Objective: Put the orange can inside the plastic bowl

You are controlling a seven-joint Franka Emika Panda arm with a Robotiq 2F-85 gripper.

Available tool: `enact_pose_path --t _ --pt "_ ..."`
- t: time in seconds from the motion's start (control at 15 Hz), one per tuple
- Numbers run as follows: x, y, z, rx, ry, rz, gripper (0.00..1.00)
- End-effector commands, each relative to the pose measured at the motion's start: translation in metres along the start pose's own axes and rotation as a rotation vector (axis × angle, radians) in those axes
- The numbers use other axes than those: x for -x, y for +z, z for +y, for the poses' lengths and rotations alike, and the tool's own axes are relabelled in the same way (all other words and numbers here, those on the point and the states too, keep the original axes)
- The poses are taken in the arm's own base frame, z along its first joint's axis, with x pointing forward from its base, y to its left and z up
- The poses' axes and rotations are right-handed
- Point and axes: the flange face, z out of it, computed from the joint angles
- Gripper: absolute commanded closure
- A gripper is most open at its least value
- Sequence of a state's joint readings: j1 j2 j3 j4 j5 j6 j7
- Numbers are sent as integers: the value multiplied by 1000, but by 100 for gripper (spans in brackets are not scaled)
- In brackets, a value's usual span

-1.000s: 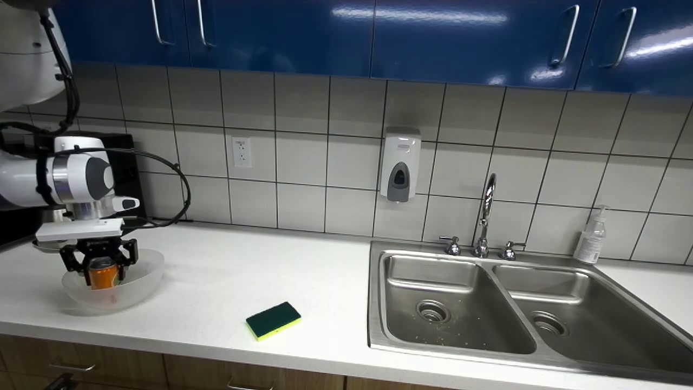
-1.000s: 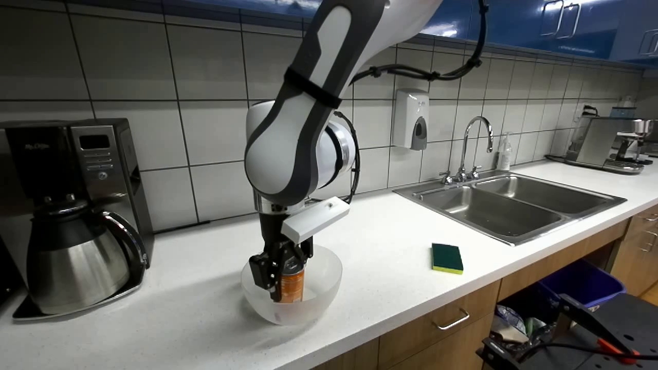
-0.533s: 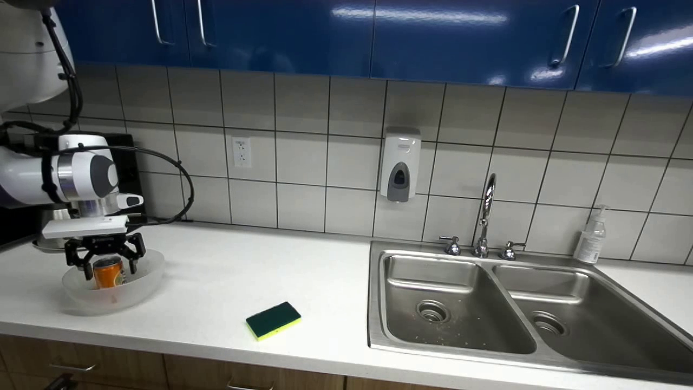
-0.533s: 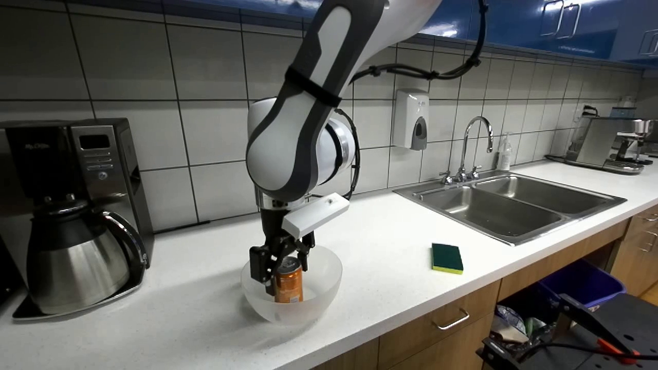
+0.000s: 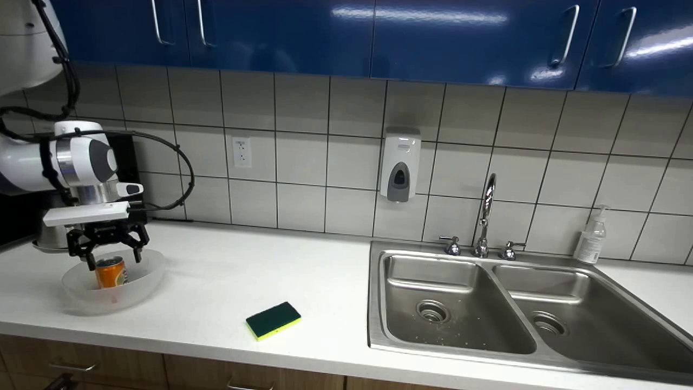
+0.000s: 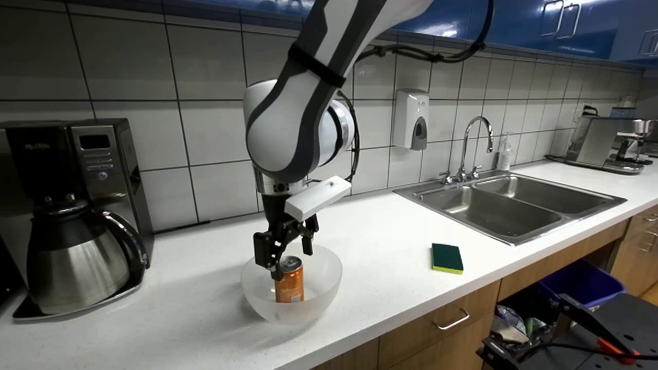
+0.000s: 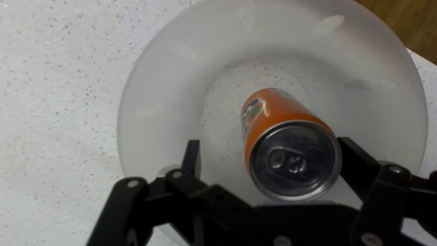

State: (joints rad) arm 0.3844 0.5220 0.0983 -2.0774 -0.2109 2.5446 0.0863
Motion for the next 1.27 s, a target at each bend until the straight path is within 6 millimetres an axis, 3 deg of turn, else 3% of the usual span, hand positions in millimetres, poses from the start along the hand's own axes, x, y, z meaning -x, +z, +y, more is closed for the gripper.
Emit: enact_pose_path --t 0.0,0.33,0.93,1.0,1.2 --pt "15 -43 4 56 21 -4 0" --pt "36 -82 3 66 36 -3 0" --pt "105 -142 5 17 202 -4 0" --pt "80 -127 3 19 147 2 0" --pt "84 -130 4 19 151 5 0"
